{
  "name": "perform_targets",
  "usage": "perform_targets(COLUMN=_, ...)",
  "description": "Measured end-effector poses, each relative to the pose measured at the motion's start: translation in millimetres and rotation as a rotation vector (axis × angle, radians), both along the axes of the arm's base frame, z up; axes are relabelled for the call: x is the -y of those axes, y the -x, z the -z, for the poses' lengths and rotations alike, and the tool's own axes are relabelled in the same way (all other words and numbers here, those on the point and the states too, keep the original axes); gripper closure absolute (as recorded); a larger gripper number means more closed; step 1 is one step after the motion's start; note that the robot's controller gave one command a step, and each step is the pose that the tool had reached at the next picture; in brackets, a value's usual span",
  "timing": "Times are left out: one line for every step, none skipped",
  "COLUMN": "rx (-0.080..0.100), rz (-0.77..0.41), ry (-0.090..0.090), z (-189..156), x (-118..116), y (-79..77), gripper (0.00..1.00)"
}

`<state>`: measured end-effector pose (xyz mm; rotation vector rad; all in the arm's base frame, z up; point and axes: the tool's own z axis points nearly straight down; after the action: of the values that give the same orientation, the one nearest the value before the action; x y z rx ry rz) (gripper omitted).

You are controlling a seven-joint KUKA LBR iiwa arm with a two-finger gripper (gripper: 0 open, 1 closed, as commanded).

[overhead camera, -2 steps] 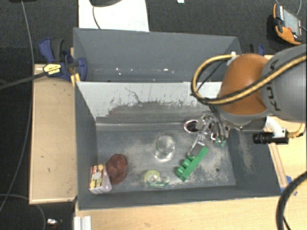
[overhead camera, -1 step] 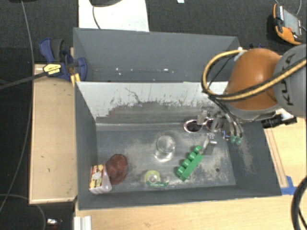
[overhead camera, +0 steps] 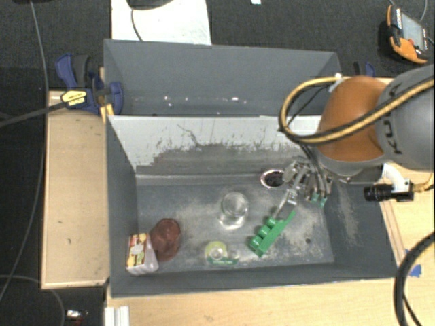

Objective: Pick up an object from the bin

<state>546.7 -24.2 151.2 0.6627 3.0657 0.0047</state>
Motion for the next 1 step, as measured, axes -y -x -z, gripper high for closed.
perform_targets(rx=0.010, rz=-0.283, ry=0.006, z=7.0, x=18.3, y=7.4, gripper=0.00)
